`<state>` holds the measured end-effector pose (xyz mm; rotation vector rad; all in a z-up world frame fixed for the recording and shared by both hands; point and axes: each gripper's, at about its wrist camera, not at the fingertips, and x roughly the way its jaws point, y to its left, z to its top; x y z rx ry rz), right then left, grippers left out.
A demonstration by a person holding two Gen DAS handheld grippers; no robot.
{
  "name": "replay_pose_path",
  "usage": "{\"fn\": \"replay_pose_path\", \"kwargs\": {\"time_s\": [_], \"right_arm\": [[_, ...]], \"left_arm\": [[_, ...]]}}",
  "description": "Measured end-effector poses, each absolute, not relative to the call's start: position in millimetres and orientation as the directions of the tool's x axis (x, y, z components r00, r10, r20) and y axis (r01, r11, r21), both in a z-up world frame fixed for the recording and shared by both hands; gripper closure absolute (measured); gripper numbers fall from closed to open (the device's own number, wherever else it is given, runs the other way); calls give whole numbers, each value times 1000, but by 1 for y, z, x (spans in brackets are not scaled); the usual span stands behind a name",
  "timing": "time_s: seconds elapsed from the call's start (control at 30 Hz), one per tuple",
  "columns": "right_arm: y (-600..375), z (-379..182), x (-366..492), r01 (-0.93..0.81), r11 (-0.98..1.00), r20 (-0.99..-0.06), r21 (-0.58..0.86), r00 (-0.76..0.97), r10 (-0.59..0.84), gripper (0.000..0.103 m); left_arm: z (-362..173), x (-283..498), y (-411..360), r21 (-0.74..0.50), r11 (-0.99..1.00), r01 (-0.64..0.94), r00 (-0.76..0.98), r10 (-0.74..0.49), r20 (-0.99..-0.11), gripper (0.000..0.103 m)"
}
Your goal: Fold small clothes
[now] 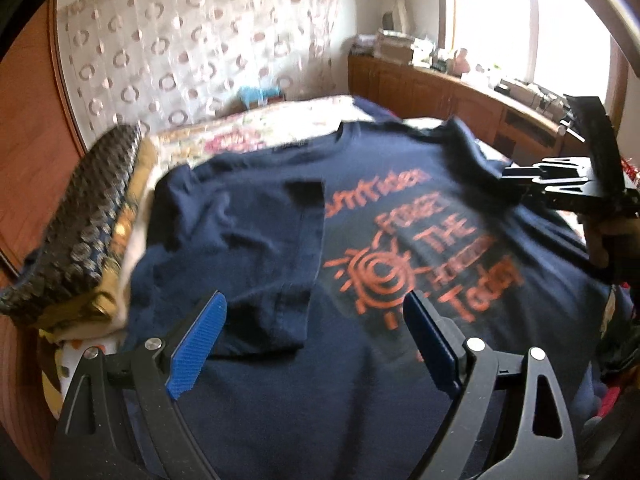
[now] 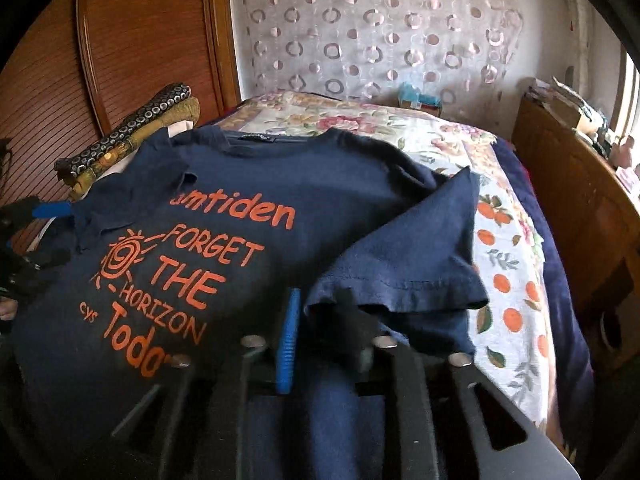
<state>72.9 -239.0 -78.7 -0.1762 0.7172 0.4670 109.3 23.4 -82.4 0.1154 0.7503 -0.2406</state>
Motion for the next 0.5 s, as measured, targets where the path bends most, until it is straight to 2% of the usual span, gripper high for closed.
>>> {"fn": "replay_pose_path", "kwargs": {"time_s": [0.13,0.3,0.5], "right_arm": [[-260,-50,74,-444,896,-597,-2,719,355,57],[-290,-47,80,-355,935,-570,17,764,301,57],[-308,-80,107,-297,954,-648,37,719,249,57]], "left_arm": [[-67,96,18,18,965,260,739,-187,-648,13],[-58,84,12,-5,963,269,761,-215,-612,13],[-57,77,3,-26,960,279,760,-237,-605,12]]}}
